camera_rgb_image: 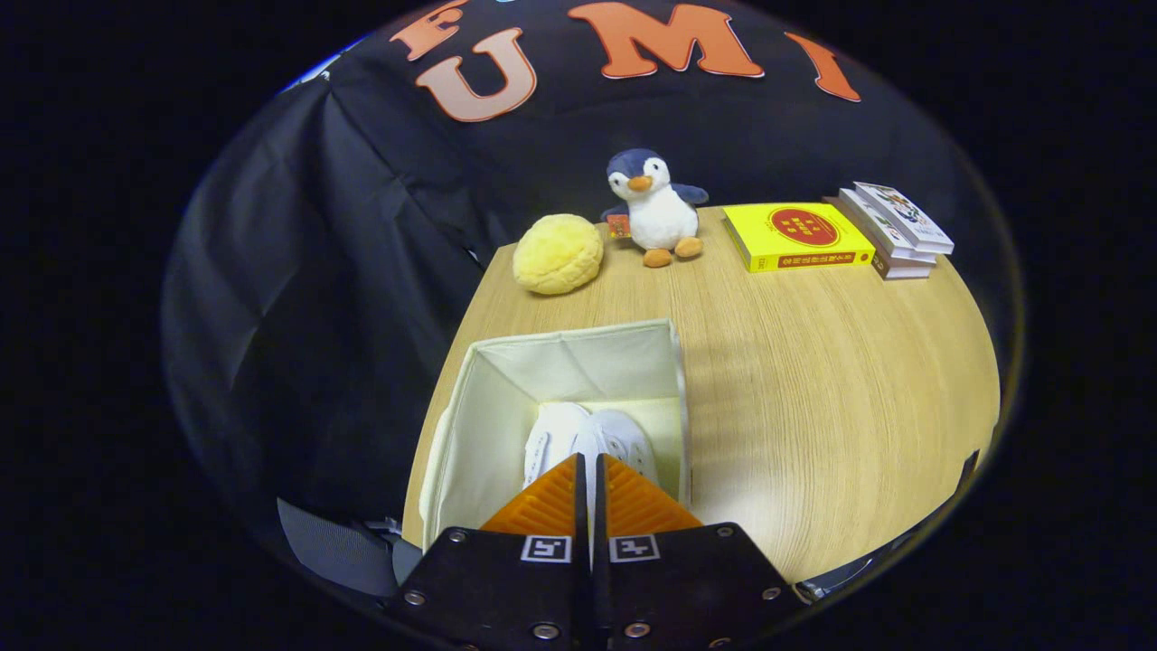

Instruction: Open the storage box then place both shoes into the box .Put the left shoe in first, then the right shoe, with the right side of both shoes facing outward in a uniform manner.

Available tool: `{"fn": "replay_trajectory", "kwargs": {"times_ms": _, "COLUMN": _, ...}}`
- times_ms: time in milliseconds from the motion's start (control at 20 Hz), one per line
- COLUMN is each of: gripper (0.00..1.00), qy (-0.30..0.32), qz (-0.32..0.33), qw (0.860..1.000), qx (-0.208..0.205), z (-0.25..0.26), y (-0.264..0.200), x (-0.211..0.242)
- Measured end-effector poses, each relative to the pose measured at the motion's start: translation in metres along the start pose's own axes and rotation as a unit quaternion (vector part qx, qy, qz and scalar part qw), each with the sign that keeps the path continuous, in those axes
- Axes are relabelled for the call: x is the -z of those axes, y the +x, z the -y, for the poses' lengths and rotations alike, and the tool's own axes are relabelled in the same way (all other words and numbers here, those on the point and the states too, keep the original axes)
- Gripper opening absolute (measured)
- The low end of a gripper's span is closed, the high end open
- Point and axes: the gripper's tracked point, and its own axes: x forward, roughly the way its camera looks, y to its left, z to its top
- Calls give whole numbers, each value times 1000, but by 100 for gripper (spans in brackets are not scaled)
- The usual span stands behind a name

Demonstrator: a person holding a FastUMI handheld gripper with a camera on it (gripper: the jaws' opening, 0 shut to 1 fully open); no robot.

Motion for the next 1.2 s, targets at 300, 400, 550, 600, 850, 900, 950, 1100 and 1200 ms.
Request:
{"fn": "replay_trajectory", "kwargs": {"times_ms": 300, "gripper": 5, "qy": -22, "qz": 40, "qw": 999, "qx": -26, "z": 7, "y": -11, "x": -17}}
{"fn": "replay_trajectory", "kwargs": {"times_ms": 400, "gripper": 12, "qy": -27, "qz": 67, "qw": 997, "qx": -25, "z": 20, "y": -23, "x": -30}}
{"fn": "replay_trajectory", "kwargs": {"times_ms": 550, "gripper": 28, "qy": -44, "qz": 116, "qw": 992, "qx": -26, "z": 41, "y": -47, "x": -54}}
{"fn": "replay_trajectory", "kwargs": {"times_ms": 600, "gripper": 31, "qy": -49, "qz": 138, "qw": 989, "qx": -21, "z": 54, "y": -57, "x": -64}}
{"fn": "replay_trajectory", "kwargs": {"times_ms": 850, "gripper": 53, "qy": -55, "qz": 217, "qw": 975, "qx": 4, "z": 117, "y": -100, "x": -103}}
{"fn": "replay_trajectory", "kwargs": {"times_ms": 900, "gripper": 58, "qy": -49, "qz": 225, "qw": 973, "qx": 9, "z": 130, "y": -110, "x": -109}}
{"fn": "replay_trajectory", "kwargs": {"times_ms": 950, "gripper": 63, "qy": -42, "qz": 237, "qw": 970, "qx": 9, "z": 142, "y": -118, "x": -117}}
{"fn": "replay_trajectory", "kwargs": {"times_ms": 1100, "gripper": 72, "qy": -42, "qz": 282, "qw": 958, "qx": 32, "z": 186, "y": -150, "x": -141}}
{"fn": "replay_trajectory", "kwargs": {"times_ms": 1200, "gripper": 78, "qy": -46, "qz": 314, "qw": 947, "qx": 43, "z": 210, "y": -173, "x": -155}}
